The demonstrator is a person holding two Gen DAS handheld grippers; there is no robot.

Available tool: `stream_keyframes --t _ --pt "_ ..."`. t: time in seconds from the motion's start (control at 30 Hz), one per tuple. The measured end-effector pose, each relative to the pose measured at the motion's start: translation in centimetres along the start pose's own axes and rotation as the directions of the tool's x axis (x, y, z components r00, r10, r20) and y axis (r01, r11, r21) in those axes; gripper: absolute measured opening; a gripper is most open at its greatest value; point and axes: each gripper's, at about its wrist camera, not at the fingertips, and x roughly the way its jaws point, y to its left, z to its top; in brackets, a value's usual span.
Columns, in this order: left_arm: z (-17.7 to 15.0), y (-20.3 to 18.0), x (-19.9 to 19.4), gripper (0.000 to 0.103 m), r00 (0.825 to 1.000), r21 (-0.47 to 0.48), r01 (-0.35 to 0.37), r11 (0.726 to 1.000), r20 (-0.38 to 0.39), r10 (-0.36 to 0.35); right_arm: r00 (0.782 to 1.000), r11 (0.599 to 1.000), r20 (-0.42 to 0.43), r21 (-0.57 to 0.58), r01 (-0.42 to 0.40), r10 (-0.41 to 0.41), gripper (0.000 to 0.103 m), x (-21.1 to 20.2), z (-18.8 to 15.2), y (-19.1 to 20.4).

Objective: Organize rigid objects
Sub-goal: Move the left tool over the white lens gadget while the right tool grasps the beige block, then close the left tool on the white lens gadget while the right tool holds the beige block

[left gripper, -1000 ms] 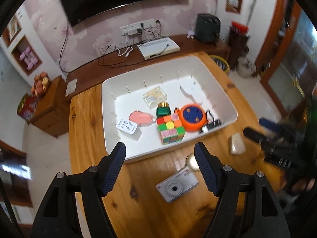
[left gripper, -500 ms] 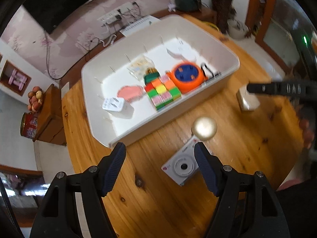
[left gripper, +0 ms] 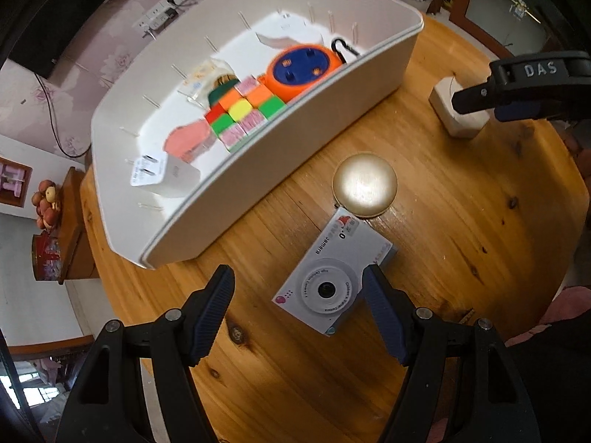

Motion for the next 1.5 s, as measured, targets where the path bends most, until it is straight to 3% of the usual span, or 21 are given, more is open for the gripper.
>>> stream_keyframes --t 0.37,0.47,0.8,1.13,1.5 --pt "-0.2 -0.6 3.4 0.079 0.994 -0.006 0.012 1.0 -0.104 -0.013 0.999 0.998 -0.033 -0.046 0.041 -0.042 0.08 1.2 0.4 0.8" --pt "0.0 -0.4 3.6 0.086 0.994 -0.021 0.026 0.999 -0.11 -0.028 0.998 0.996 -0.035 -0.066 0.054 -0.057 0.079 1.3 0.5 1.0" --pt "1.2 0.8 3.7 0.089 0.982 -0.086 0.117 0.989 -0.138 -0.129 0.989 0.98 -0.04 -0.149 0.133 -0.14 0.078 2.2 0.6 2.9" --pt "0.7 1.7 4.8 0.089 0.953 -0.137 0.212 0.968 -0.192 -0.236 0.973 0.949 -0.034 -0.229 0.215 -0.228 0.07 2.9 0.4 4.1" --pt "0.5 1.0 6.0 0.089 0.947 -0.097 0.198 0.975 -0.237 -0.216 0.969 0.94 -0.023 -0.248 0.233 -0.246 0.052 2.2 0.5 3.4"
